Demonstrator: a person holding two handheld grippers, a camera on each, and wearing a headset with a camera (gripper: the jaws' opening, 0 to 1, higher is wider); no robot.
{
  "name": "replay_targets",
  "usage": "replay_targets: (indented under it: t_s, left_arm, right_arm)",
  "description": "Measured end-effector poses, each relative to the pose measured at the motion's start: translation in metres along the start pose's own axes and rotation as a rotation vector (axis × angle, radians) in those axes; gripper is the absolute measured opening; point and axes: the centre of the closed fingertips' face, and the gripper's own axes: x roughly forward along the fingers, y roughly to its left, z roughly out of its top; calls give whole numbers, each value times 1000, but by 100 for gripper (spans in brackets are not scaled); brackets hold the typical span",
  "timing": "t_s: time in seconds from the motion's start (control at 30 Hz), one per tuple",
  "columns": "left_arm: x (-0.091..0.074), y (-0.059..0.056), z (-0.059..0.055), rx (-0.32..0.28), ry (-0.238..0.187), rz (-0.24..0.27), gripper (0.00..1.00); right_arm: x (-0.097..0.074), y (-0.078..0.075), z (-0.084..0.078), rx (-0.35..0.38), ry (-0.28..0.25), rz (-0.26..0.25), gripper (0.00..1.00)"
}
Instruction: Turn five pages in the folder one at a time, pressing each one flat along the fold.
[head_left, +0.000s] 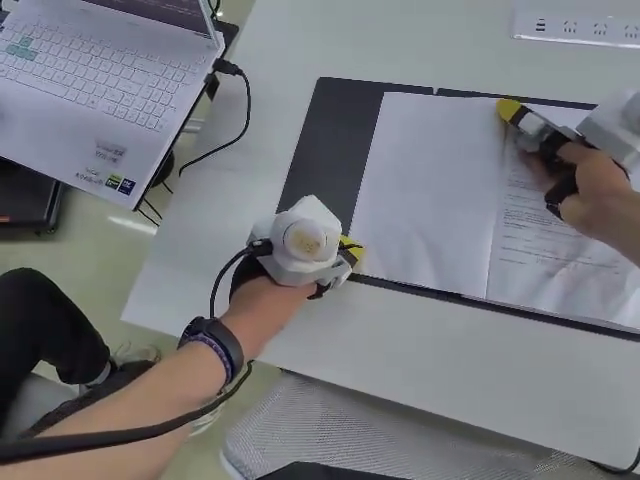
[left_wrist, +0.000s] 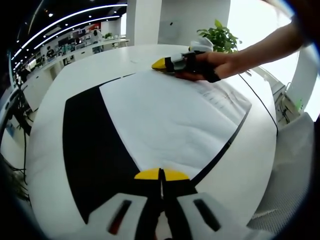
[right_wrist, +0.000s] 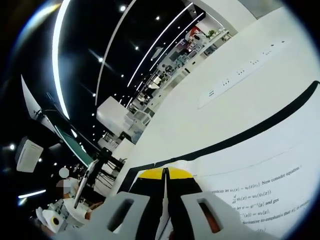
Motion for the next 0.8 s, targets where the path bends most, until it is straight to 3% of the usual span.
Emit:
replay_targets:
  t_s: [0.23, 0.8]
  left_arm:
    - [0, 0, 0, 2, -3, 3, 0]
    - [0, 1, -1, -13, -15, 9, 0]
  right_arm:
    - [-18, 20, -22, -26, 63, 54, 0]
    - [-50, 46, -57, -43, 130, 103, 0]
